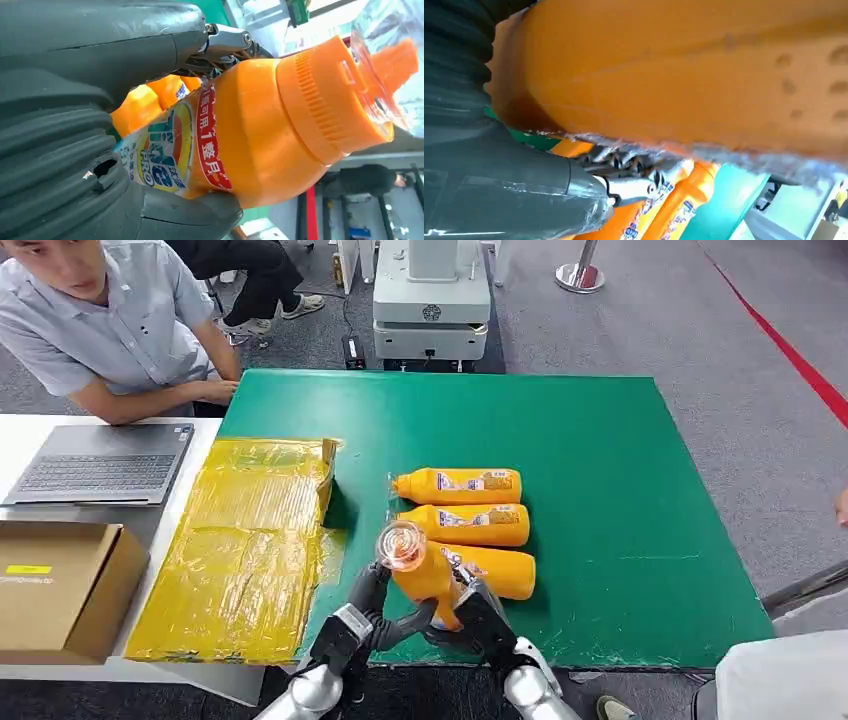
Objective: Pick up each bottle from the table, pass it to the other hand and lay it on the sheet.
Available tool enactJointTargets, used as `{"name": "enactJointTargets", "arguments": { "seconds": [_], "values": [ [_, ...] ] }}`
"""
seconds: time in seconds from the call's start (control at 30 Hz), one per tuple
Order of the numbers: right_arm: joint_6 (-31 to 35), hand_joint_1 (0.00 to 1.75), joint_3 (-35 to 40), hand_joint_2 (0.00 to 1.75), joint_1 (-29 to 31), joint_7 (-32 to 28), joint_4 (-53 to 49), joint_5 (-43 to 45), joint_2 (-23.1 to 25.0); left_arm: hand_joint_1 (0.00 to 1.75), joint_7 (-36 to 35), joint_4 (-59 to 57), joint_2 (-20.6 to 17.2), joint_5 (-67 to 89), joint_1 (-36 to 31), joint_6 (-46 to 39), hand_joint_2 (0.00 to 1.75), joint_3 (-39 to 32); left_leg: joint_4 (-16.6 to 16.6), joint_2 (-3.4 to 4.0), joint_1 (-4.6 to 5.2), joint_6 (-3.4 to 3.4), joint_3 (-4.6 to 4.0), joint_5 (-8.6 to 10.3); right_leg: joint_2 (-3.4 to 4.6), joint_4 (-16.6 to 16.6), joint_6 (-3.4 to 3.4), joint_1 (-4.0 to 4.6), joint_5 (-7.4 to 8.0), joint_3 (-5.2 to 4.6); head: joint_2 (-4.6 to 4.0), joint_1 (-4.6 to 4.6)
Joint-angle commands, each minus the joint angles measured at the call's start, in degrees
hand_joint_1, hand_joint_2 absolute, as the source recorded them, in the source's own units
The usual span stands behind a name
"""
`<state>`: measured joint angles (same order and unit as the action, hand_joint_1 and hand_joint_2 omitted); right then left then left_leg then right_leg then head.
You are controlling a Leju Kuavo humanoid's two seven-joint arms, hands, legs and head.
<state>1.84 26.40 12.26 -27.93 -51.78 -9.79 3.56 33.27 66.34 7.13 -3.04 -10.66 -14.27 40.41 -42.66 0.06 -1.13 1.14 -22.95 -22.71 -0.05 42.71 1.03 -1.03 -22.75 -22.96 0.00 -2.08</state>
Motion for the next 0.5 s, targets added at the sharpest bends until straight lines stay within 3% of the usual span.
{"name": "enactJointTargets", "arguments": {
  "seconds": [0.03,0.3,0.43,0.5],
  "values": [
    [0.5,0.0,-2.3,1.75,2.8,0.2,0.0,0.9,1.1,1.75,-1.5,3.7,-1.6,1.2,-1.6,2.5,1.75,1.1,0.0,0.0,0.0,0.0,0.0,0.0,0.0,0.0,0.0,0.0,0.0,0.0,0.0,-0.04],
    [0.0,0.0,-3.7,1.75,2.1,-0.4,0.3,2.1,1.5,1.75,-1.9,4.5,-1.8,2.9,-0.9,2.2,1.75,0.2,0.0,0.0,0.0,0.0,0.0,0.0,0.0,0.0,0.0,0.0,0.0,0.0,0.0,-0.06],
    [0.5,0.0,-6.2,1.75,-0.2,-0.9,-3.1,3.3,1.0,1.75,-4.1,8.2,-4.2,13.7,0.6,-6.6,1.75,-2.7,0.0,0.0,0.0,0.0,0.0,0.0,0.0,0.0,0.0,0.0,0.0,0.0,0.0,0.0],
    [0.4,0.0,-6.7,1.75,-1.0,-0.8,-4.4,3.1,0.9,1.75,-4.6,9.6,-5.0,14.1,1.1,-5.4,1.75,-4.3,0.0,0.0,0.0,0.0,0.0,0.0,0.0,0.0,0.0,0.0,0.0,0.0,0.0,0.0]
  ]
}}
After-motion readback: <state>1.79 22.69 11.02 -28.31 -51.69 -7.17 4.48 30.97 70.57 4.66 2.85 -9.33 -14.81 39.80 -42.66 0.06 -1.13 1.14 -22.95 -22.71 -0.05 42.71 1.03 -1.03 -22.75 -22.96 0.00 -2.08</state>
